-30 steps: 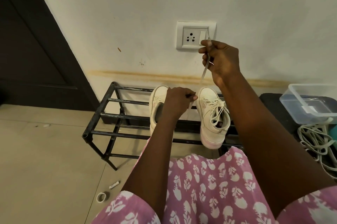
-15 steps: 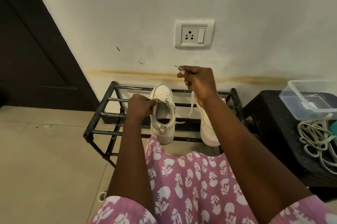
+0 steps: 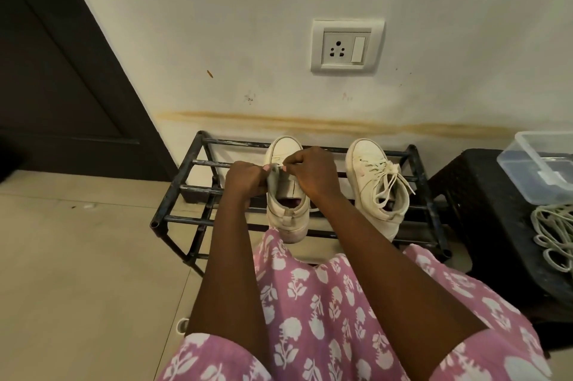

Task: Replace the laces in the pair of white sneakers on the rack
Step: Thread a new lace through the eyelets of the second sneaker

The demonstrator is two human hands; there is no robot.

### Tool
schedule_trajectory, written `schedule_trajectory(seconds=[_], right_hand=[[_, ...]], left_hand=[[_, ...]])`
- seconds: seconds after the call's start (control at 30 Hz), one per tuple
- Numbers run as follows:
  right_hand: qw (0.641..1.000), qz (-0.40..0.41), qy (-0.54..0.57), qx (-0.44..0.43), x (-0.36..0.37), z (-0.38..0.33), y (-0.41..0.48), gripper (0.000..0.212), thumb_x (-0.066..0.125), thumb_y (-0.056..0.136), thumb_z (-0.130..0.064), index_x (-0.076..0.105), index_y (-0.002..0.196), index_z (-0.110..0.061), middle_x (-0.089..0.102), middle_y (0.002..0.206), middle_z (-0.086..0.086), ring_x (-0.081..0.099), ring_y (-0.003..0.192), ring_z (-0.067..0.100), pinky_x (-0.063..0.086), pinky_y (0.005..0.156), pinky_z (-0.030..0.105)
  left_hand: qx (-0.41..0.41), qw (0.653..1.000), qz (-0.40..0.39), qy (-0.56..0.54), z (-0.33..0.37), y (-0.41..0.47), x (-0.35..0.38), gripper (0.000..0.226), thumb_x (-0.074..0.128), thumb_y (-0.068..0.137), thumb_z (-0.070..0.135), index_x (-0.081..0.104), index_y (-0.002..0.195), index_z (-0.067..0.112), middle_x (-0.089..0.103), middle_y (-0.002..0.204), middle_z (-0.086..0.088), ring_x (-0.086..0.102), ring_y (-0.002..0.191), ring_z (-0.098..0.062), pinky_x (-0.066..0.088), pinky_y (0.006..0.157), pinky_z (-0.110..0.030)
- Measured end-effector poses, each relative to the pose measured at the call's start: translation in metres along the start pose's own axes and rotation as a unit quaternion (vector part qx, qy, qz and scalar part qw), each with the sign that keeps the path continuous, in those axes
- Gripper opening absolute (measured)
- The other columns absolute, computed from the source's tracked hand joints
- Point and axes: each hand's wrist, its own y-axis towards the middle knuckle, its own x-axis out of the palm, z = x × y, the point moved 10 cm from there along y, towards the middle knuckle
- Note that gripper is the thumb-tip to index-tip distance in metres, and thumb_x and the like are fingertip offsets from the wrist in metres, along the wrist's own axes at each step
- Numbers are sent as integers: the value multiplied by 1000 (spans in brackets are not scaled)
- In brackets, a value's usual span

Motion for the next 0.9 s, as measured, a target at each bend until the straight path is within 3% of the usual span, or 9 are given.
schedule_trajectory(seconds=[0.1,0.27,0.57,0.73,0.9], right_hand=[[993,6,-108,-44,5,-15,3,23,55,89,-10,74,102,-11,71,104,9,64,97,26,53,84,35],[983,-23,-172,-59,19,-21,5,26,50,93,-11,72,106,-12,69,104,9,64,94,27,54,82,37],[974,-37,-211,-78,25,-21,5,27,47,94,-13,71,106,-12,67,103,7,62,93,25,54,78,34],[973,-35,-217,-73,25,-24,10,25,49,93,-12,70,104,-10,68,100,8,64,89,25,55,77,35],[974,-62,-198,-89,28,-28,9,28,49,91,-11,72,107,-12,69,103,10,63,93,26,55,81,40]], left_hand=[[6,1000,-6,11,1,2,0,21,54,91,1,53,72,13,57,73,-3,58,65,-13,54,57,-22],[30,999,-12,-4,4,0,-1,19,63,86,3,61,68,-3,59,67,-13,58,60,-21,48,40,-18],[45,999,-24,-6,6,4,2,21,62,88,6,61,67,0,61,70,-11,60,62,-20,55,52,-24],[53,998,-23,-3,9,4,1,21,61,88,4,62,68,1,61,69,-11,59,60,-20,52,44,-20],[56,998,-28,-3,9,6,2,19,62,87,2,63,68,1,61,72,-12,59,64,-23,56,63,-33]])
